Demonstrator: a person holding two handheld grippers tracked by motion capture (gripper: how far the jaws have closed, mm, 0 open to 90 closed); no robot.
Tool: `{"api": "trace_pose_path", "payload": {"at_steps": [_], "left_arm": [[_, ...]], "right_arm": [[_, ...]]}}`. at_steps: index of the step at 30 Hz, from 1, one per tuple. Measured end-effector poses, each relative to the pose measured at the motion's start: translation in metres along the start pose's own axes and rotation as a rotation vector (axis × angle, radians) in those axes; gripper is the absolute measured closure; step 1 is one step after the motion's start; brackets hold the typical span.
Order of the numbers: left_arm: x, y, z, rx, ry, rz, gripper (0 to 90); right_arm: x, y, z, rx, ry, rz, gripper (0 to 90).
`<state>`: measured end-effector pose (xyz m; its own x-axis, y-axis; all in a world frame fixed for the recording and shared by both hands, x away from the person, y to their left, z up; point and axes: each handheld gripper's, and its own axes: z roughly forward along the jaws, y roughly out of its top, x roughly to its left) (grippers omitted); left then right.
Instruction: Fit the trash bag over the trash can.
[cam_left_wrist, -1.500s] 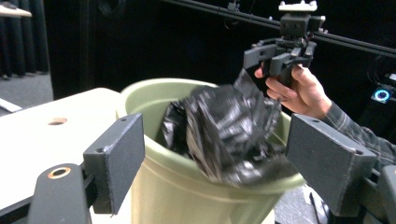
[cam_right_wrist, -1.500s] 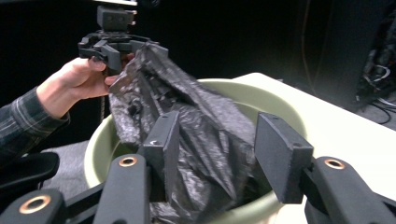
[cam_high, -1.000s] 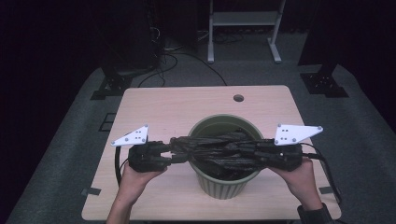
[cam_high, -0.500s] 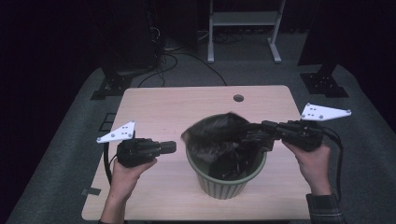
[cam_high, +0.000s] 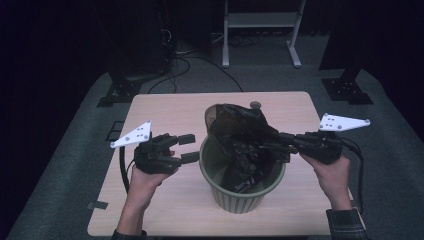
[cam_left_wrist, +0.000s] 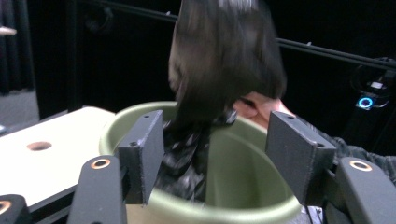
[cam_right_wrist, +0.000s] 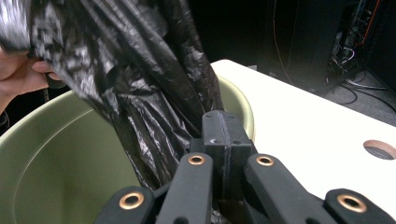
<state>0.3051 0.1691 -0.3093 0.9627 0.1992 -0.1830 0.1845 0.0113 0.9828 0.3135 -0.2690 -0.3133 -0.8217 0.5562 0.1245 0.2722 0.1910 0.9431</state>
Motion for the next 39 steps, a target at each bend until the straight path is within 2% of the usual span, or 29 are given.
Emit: {"api": "trace_pose_path", "payload": {"at_steps": [2, 6, 8, 10, 11, 14, 16, 19, 23, 27, 32, 34, 36, 39], "left_arm": [[-0.003, 0.004, 0.005, -0.009, -0.012, 0.011, 34.0], [-0.006, 0.010, 0.016, -0.002, -0.010, 0.017, 31.3], [-0.005, 0.011, 0.022, 0.008, -0.026, 0.015, 33.3], [-0.005, 0.011, 0.028, 0.015, -0.047, 0.007, 39.2], [-0.004, 0.011, 0.030, 0.026, -0.049, 0.010, 43.0], [-0.001, 0.011, 0.035, 0.060, -0.065, 0.026, 75.7], [0.001, 0.011, 0.034, 0.090, -0.066, 0.025, 86.8], [0.001, 0.011, 0.021, 0.135, -0.030, 0.037, 89.4], [0.005, 0.015, -0.009, 0.139, 0.023, 0.037, 89.4], [0.009, 0.023, -0.051, 0.114, 0.103, 0.030, 89.4], [0.012, 0.025, -0.091, 0.080, 0.186, 0.019, 89.5], [0.014, 0.021, -0.097, 0.076, 0.198, 0.007, 89.5], [0.017, 0.013, -0.099, 0.109, 0.228, -0.005, 89.5], [0.024, -0.002, -0.094, 0.129, 0.210, -0.038, 89.2]], "right_arm": [[0.000, 0.000, 0.000, 0.000, 0.003, 0.000, 90.0], [0.000, 0.000, 0.001, 0.002, 0.007, -0.001, 90.0], [0.001, 0.000, 0.000, 0.001, 0.010, 0.000, 90.0], [0.001, 0.000, 0.000, -0.003, 0.015, -0.004, 90.0], [0.001, 0.000, 0.000, -0.003, 0.018, -0.003, 90.0], [0.002, -0.001, 0.001, -0.007, 0.032, -0.002, 90.0], [0.003, -0.001, 0.001, -0.005, 0.035, -0.004, 90.0], [0.001, -0.001, -0.001, -0.001, 0.027, -0.003, 90.0], [-0.002, 0.000, -0.007, -0.011, 0.015, 0.008, 90.0], [-0.002, 0.000, -0.006, -0.012, 0.028, 0.018, 90.0], [0.000, -0.004, 0.007, 0.015, 0.046, 0.021, 90.0], [0.000, -0.005, 0.012, 0.026, 0.056, 0.025, 90.0], [0.001, -0.005, 0.015, 0.035, 0.056, 0.021, 90.0], [-0.001, -0.006, 0.015, 0.048, 0.041, 0.024, 90.0]]}}
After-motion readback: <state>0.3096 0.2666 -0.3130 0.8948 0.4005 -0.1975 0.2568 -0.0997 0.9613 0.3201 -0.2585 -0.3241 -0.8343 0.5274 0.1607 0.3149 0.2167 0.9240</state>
